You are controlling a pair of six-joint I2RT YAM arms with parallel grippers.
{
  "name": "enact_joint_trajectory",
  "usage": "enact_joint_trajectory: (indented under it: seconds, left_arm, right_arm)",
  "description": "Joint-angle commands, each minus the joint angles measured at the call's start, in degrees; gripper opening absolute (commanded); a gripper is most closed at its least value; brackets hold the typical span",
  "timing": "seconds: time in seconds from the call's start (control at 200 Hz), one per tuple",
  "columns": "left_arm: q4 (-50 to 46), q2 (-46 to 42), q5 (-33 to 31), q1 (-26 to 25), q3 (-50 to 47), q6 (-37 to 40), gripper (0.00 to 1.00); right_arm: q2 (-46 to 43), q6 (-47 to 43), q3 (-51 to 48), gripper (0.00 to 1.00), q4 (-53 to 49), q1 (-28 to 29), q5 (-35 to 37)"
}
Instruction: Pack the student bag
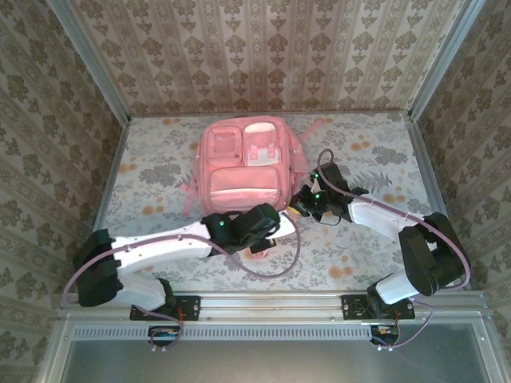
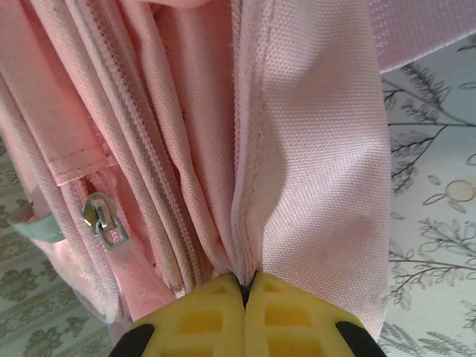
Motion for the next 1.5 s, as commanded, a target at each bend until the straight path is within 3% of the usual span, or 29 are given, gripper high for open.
enact_joint_trajectory:
  seconds: [0.0, 0.24, 0.51, 0.88, 0.94, 1.04, 1.125, 1.27, 1.395, 1.495]
  left_arm:
    - [-7.84, 3.73, 6.46, -1.45, 8.22, 3.8, 0.0]
    - [-17.83, 9.24, 11.93, -2.13, 15.53, -0.21, 0.0]
    - [-17.77, 4.53, 10.61, -3.06, 8.12, -3.2, 0.0]
    - [-16.18, -2.85, 8.39, -3.04, 2.03, -5.39, 0.0]
    - [-14.62, -3.63, 8.51, -2.97, 1.81, -5.44, 0.0]
    - [-12.76, -3.87, 7.97, -2.95, 3.52, -5.1, 0.0]
    - [-12.85, -3.98, 7.29, -3.04, 5.78, -4.2, 0.0]
    - [-14.7, -6.11, 5.08, -3.26, 7.18, -2.81, 0.0]
    - [-14.83, -9.14, 4.69, -3.31, 5.31, -2.44, 0.0]
    - [-15.07, -10.5, 4.29, -3.21, 4.15, -2.54, 0.0]
  right_arm:
    - [0.93, -3.21, 3.14, 0.01, -1.61, -0.21, 4.66]
    - [-0.09, -5.56, 4.5, 0.0, -7.88, -1.14, 11.91]
    - [-0.18, -3.01, 1.45, 0.0, -7.13, -5.57, 14.66]
    - [-0.63, -2.78, -0.11, 0.0, -3.93, -9.05, 11.76]
    - [-1.11, -3.4, 0.0, 0.09, -1.89, -8.65, 8.05]
    - [-2.31, -3.79, 1.55, 0.45, -0.81, -6.76, 0.11]
    - [-6.3, -3.83, 2.16, 0.57, -3.12, -4.61, -1.06]
    - [-12.56, -2.85, 2.43, 0.6, -8.76, -2.04, -2.88]
    - [-16.14, 0.16, -0.37, 0.52, -7.67, 0.48, -4.65]
    - [-15.0, -0.85, 0.34, 0.51, -9.37, 3.56, -2.98]
